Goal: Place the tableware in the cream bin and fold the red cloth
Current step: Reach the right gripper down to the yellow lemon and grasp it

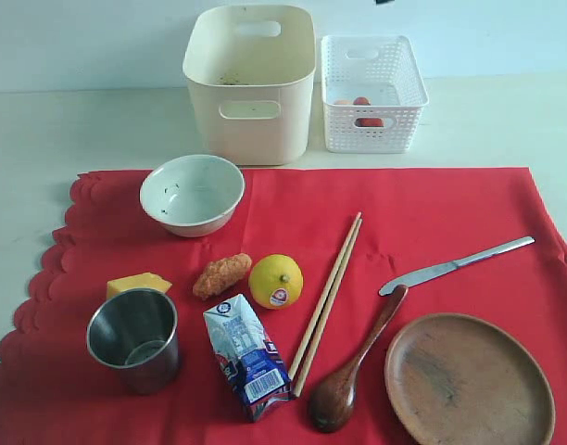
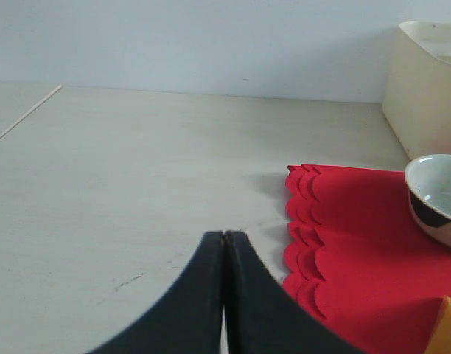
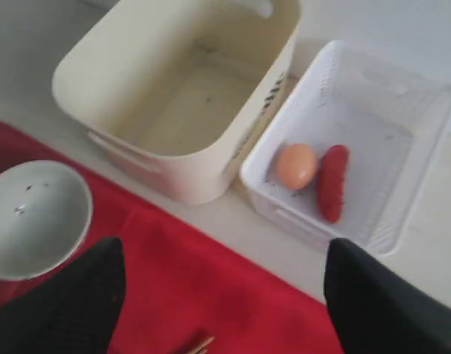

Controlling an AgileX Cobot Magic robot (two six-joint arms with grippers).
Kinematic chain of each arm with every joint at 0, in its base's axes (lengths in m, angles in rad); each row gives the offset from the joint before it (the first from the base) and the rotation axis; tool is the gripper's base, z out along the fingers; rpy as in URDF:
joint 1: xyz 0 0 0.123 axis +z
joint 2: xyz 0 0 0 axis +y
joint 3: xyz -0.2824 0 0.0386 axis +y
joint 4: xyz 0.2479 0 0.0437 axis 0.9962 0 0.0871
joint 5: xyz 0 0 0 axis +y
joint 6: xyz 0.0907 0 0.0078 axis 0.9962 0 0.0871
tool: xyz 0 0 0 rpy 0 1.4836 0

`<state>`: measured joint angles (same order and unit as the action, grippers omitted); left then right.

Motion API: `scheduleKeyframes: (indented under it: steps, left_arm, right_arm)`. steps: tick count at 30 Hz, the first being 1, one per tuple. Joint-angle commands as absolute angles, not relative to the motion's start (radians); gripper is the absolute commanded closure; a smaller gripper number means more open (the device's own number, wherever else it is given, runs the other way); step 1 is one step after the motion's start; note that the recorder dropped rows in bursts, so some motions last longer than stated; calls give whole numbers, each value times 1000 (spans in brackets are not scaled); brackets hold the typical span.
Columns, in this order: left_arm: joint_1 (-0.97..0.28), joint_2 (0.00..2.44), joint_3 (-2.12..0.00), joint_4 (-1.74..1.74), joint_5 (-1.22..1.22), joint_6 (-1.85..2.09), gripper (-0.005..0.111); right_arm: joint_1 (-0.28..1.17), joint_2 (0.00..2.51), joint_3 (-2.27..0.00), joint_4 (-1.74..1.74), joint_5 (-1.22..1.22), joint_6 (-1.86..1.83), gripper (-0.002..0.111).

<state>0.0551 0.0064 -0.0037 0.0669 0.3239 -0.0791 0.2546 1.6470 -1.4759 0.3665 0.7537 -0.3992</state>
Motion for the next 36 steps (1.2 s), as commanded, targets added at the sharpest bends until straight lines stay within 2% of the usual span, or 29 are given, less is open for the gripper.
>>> scheduleKeyframes:
  steps: [1,8,17,21,26,36]
  left_arm:
    - [49,0,0,65,320,-84,106]
    - [49,0,0,65,320,-84,106]
    - [49,0,0,65,320,-84,106]
    - [49,0,0,65,320,-84,106]
    - [49,0,0,65,320,-84,106]
    - [49,0,0,65,320,-84,106]
  right_arm:
    - [351,1631,-1359,428,738,-452,45]
    - [541,1650,-1218,426,625,-500,47]
    - [707,1702,-1193,383,605,-493,45]
    - [722,1762,-1193,360,627,-493,32]
    - [722,1831,-1193,317,713,-493,32]
    - [722,1954,-1193,220,683,-496,33]
